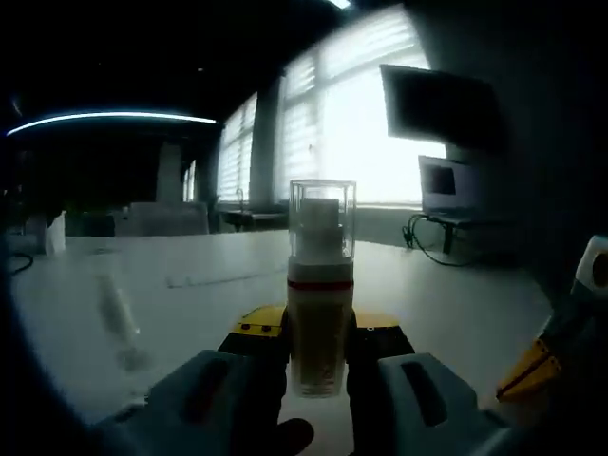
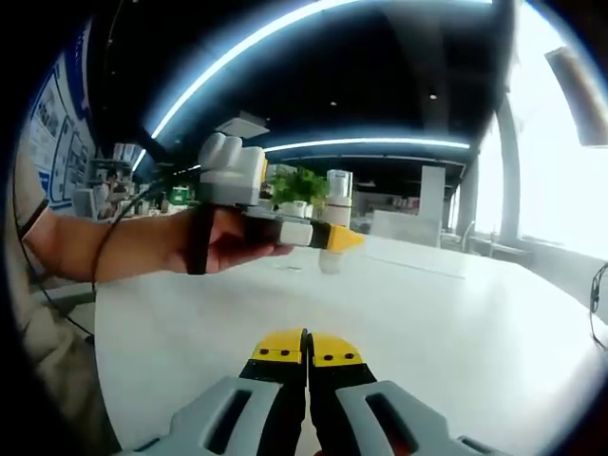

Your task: Clamp pump bottle remove cover press pump head put on cover

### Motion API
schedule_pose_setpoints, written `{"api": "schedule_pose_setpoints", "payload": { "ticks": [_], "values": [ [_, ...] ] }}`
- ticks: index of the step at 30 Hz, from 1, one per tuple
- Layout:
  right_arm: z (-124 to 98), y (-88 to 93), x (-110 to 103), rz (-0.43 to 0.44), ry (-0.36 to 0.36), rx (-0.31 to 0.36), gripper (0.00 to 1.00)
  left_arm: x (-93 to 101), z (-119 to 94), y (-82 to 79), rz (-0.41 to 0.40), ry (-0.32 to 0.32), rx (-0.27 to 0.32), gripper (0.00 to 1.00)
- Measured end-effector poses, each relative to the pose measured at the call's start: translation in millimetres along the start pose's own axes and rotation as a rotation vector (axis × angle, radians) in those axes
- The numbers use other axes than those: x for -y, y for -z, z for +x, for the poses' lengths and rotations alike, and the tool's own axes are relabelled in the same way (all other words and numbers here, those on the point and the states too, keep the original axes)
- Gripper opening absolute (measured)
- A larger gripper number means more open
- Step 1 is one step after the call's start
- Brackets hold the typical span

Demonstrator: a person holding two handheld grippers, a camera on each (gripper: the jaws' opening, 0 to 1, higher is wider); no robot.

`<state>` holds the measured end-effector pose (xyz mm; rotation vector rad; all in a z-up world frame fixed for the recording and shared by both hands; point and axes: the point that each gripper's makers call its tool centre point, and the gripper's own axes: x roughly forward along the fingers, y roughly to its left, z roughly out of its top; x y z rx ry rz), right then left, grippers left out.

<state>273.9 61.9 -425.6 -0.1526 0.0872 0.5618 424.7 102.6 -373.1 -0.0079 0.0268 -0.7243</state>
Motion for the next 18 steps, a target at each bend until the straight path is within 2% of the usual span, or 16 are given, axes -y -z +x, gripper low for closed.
{"api": "schedule_pose_setpoints", "payload": {
  "ticks": [2, 4, 6, 13, 18],
  "values": [
    [0.1, 0.7, -0.6, -0.008, 0.002, -0.004, 0.00, 4.7, 2.6, -0.5, 0.038, -0.010, 0.000, 0.14],
    [0.0, 0.5, -0.7, -0.009, 0.002, -0.004, 0.00, -1.0, 13.7, -2.6, 0.039, -0.015, 0.002, 0.14],
    [-0.5, 0.4, 0.3, -0.006, 0.004, -0.003, 0.00, 1.1, 16.5, -2.6, 0.044, -0.026, 0.001, 0.14],
    [-1.2, -1.0, 2.6, 0.011, 0.004, 0.006, 0.00, 2.0, 31.5, 9.5, 0.063, -0.037, -0.017, 0.14],
    [-0.8, -1.1, 2.3, 0.006, 0.000, 0.006, 0.00, 0.9, 42.9, 18.4, 0.024, -0.038, -0.034, 0.14]
  ]
}}
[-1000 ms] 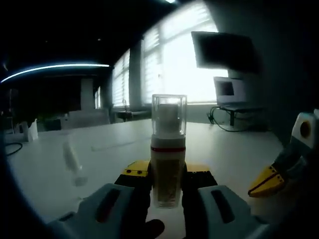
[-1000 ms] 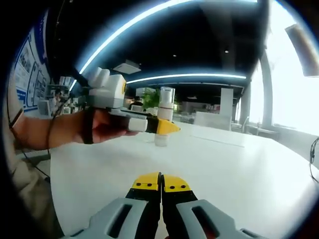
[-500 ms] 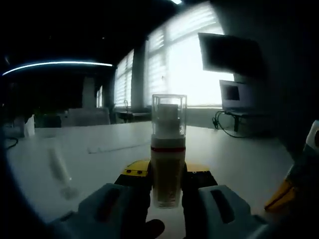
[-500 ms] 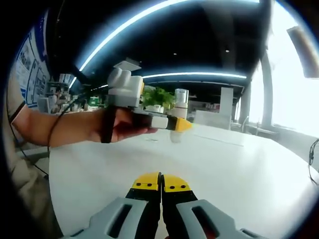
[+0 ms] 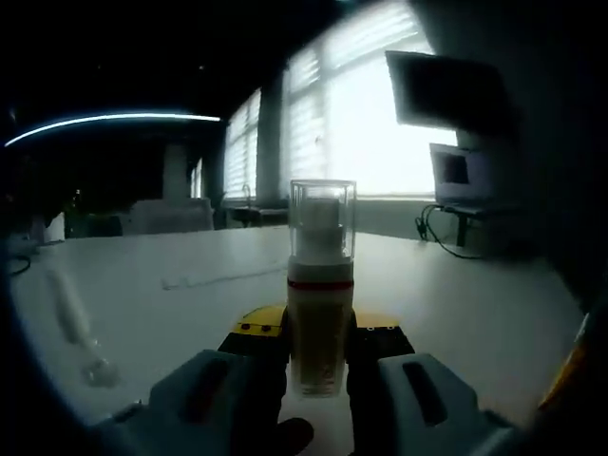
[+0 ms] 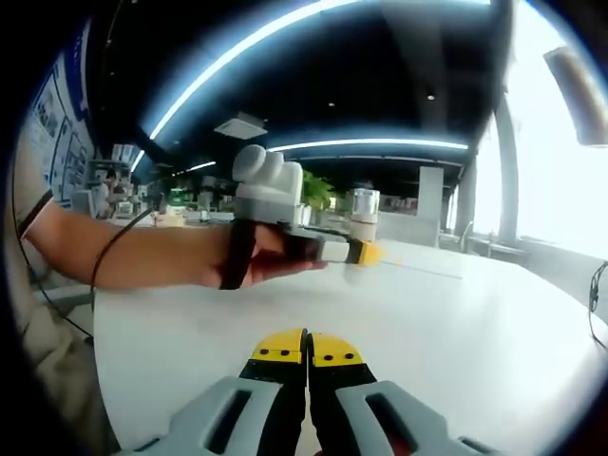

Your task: Clamp pump bottle remove cover press pump head put on cover

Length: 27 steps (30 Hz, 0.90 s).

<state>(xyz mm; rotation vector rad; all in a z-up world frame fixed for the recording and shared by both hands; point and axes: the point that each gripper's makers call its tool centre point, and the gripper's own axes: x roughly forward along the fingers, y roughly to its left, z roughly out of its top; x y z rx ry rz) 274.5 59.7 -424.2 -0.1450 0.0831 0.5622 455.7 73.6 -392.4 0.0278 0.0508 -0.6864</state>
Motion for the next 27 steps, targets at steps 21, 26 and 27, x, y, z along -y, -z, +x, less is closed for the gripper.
{"api": "schedule_pose_setpoints", "payload": {
  "ticks": [21, 26, 27],
  "values": [
    [0.2, 1.1, 0.1, -0.004, -0.004, -0.006, 0.00, -12.0, 17.9, 18.5, 0.015, -0.043, -0.019, 0.14],
    [0.3, 1.3, -0.5, -0.007, -0.006, -0.009, 0.00, -7.0, 9.8, 18.5, 0.008, -0.040, -0.012, 0.14],
    [0.3, 1.4, -0.5, -0.009, -0.005, -0.009, 0.00, -7.7, 15.5, 18.4, 0.006, -0.037, -0.009, 0.14]
  ]
}}
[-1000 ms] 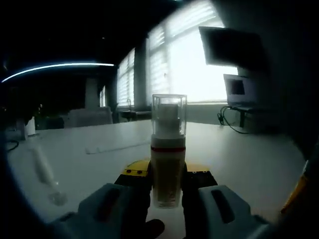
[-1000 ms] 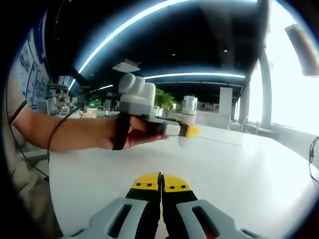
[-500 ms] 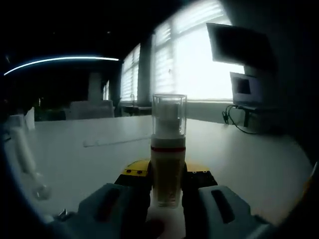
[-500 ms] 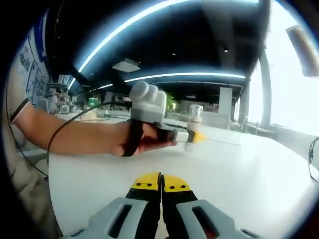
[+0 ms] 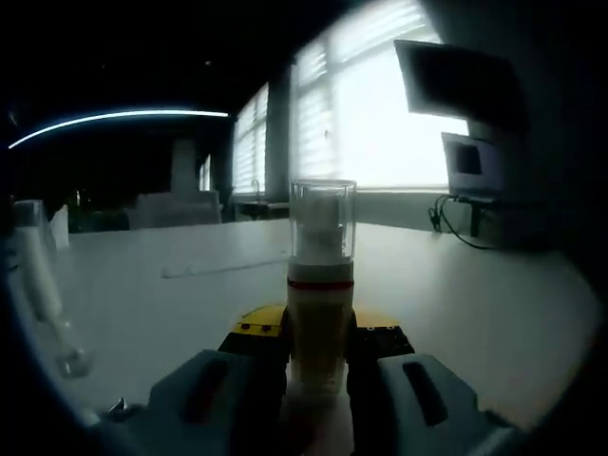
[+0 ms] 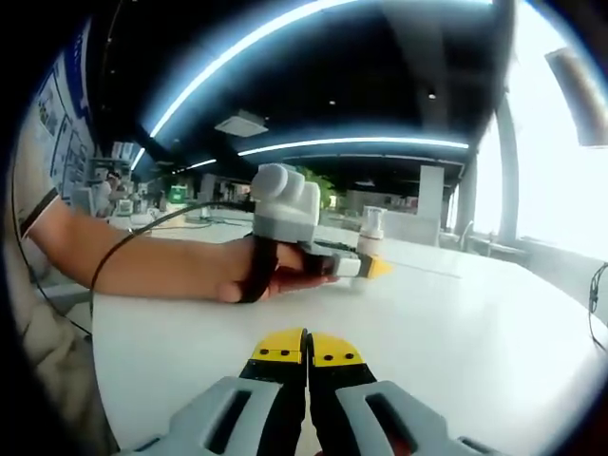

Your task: Clamp pump bottle remove cover press pump head put on cover

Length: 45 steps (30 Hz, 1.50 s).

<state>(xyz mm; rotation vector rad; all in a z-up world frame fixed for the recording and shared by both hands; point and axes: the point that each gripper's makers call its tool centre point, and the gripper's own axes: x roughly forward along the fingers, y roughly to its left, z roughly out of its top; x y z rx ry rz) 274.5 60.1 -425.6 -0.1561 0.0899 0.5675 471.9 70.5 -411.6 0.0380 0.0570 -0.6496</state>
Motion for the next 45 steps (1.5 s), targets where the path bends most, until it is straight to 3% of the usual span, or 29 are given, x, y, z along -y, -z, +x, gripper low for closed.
{"api": "schedule_pose_setpoints", "payload": {
  "ticks": [11, 26, 45],
  "values": [
    [1.1, 1.0, -0.8, -0.012, -0.001, -0.006, 0.00, -6.2, 7.7, 0.5, -0.010, 0.005, 0.008, 0.14],
    [1.6, 0.9, -1.8, -0.010, -0.005, -0.004, 0.00, -6.1, 5.0, -0.5, 0.033, -0.002, 0.010, 0.19],
    [1.9, 1.2, -3.0, -0.020, -0.008, -0.006, 0.00, -5.9, -1.2, -3.0, 0.014, -0.004, 0.026, 0.21]
  ]
}}
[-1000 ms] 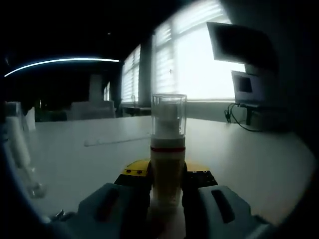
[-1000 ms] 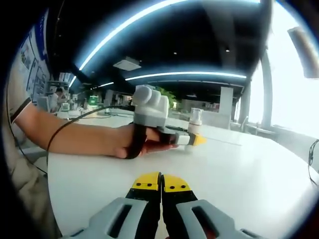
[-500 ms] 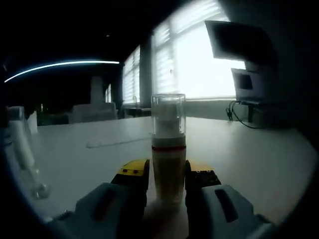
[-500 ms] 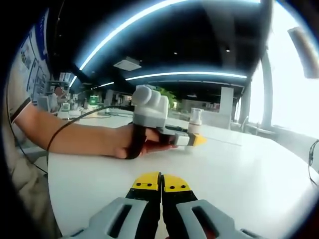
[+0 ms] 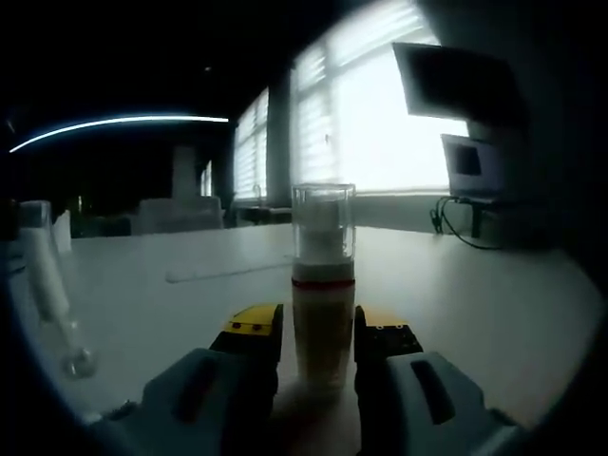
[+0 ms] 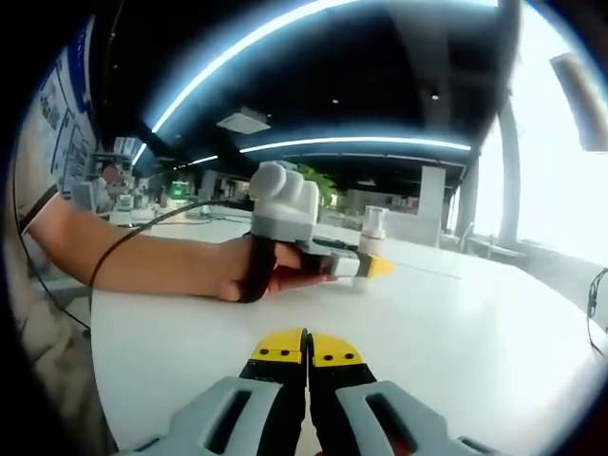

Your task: Clamp pump bottle remove cover press pump head put on cover

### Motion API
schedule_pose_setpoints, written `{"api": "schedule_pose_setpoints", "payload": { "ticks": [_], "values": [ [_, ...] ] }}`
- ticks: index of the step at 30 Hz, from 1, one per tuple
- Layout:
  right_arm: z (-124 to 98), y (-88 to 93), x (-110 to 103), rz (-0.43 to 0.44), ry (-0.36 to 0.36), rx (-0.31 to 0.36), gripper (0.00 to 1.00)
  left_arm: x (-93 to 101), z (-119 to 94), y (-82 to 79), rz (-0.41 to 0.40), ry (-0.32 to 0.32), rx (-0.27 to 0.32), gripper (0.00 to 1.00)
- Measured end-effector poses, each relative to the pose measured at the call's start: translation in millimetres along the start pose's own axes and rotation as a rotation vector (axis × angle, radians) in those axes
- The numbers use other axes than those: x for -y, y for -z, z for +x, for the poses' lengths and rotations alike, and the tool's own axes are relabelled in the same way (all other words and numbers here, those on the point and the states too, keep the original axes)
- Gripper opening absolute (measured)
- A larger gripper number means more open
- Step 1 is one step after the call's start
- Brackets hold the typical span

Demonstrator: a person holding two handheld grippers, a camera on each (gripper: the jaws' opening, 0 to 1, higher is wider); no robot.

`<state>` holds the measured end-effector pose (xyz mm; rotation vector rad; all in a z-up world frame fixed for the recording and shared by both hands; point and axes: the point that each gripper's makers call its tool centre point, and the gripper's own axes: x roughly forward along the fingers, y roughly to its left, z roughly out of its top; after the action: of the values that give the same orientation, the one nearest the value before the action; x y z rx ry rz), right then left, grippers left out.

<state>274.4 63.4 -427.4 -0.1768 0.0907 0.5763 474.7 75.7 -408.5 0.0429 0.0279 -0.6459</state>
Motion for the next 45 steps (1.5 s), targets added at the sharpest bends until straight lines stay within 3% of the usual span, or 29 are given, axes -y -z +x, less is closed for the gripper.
{"api": "schedule_pose_setpoints", "payload": {
  "ticks": [27, 37, 45],
  "values": [
    [-0.7, -0.7, -0.1, 0.005, -0.005, 0.005, 0.00, -10.1, -9.4, -0.6, -0.003, -0.040, -0.005, 0.22],
    [-1.0, -1.7, 2.0, 0.014, 0.003, 0.014, 0.00, -9.0, -26.1, -1.5, 0.049, -0.024, -0.011, 0.23],
    [-0.2, -0.5, 0.5, 0.004, 0.000, 0.010, 0.00, -3.1, -43.7, -12.5, 0.074, -0.018, -0.002, 0.23]
  ]
}}
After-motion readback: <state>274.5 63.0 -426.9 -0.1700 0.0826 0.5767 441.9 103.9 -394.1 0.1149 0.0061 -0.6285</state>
